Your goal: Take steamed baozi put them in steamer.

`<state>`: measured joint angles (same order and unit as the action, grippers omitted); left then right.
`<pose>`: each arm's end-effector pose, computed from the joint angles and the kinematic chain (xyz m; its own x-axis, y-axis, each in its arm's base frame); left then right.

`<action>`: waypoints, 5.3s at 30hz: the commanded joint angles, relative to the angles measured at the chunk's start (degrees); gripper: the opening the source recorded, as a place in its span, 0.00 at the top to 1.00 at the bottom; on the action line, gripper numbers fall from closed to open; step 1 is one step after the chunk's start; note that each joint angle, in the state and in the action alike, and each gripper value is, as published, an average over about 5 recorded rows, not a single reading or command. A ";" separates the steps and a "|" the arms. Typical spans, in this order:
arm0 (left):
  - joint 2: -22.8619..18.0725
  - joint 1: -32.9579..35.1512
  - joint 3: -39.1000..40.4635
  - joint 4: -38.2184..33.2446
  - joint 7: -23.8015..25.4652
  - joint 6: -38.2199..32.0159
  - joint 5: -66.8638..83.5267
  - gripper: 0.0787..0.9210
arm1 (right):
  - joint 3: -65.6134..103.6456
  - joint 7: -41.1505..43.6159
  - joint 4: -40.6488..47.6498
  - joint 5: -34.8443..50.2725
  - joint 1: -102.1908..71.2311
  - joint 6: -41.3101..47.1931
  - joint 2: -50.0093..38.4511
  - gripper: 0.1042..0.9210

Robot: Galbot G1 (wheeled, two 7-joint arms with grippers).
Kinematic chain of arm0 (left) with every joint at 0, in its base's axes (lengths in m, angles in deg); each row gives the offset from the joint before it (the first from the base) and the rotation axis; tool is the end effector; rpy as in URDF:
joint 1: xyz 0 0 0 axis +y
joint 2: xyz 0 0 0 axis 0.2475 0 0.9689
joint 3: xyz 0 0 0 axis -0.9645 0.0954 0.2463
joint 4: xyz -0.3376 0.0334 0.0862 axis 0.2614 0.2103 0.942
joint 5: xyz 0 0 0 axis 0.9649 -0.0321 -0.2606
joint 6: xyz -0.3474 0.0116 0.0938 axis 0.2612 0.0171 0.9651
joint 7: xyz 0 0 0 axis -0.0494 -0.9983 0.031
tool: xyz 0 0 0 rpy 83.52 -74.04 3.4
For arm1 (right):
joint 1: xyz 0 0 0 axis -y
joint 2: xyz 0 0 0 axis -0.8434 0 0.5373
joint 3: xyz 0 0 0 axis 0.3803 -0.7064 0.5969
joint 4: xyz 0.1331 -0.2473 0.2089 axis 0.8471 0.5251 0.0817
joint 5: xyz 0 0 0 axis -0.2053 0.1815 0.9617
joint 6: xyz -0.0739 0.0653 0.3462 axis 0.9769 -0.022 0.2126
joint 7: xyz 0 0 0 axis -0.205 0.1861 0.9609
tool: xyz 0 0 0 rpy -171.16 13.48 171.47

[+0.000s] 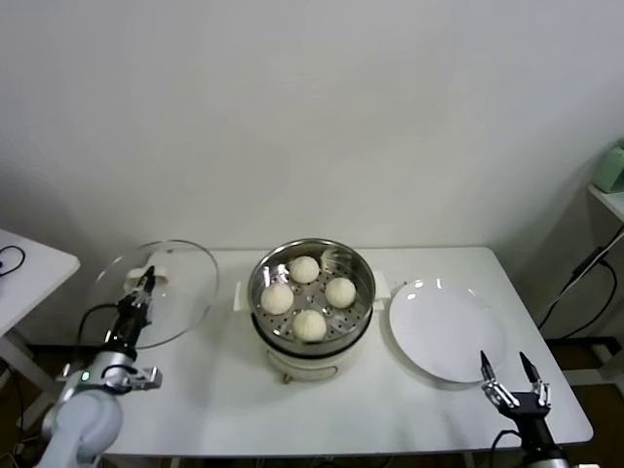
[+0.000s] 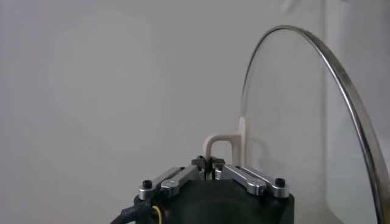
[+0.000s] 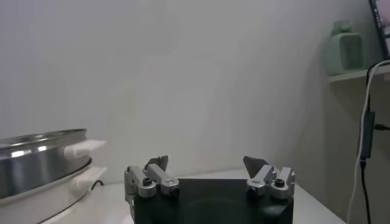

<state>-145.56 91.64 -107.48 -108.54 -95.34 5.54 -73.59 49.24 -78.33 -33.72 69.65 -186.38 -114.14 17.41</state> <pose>0.2754 0.1529 -0.2974 -0.9946 -0.0237 -0.1006 -0.0999 -0.0327 0.9945 0.1318 -0.1656 -0.3928 -0.9999 -0.0132 0.0014 -0.0129 0.9929 0.1182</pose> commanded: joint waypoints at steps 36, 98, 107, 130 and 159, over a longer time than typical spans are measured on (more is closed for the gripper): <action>-15.47 -21.35 43.64 -1.75 14.56 31.58 -11.78 0.93 | -0.10 -0.16 1.56 -3.29 -0.03 1.76 -0.32 0.12; -18.90 -18.22 41.28 3.95 13.34 26.63 -22.89 0.93 | -1.08 0.42 3.28 -2.13 1.62 1.28 0.20 0.12; -18.31 -17.50 41.20 2.58 12.95 26.66 -22.14 0.88 | -1.15 0.31 3.47 -2.10 2.01 1.33 0.26 0.12; -11.89 -7.64 37.30 -14.54 0.91 19.21 8.78 0.14 | -2.37 1.08 4.81 -2.17 2.32 0.73 0.51 0.12; -11.05 12.05 -10.90 3.01 13.51 -19.16 85.48 0.12 | -4.08 -0.24 6.16 -5.67 3.42 -0.77 0.32 0.12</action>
<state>-156.96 99.54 -103.31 -119.27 -86.62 0.55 -10.11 45.46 -78.37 -27.96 64.67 -183.33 -114.56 17.68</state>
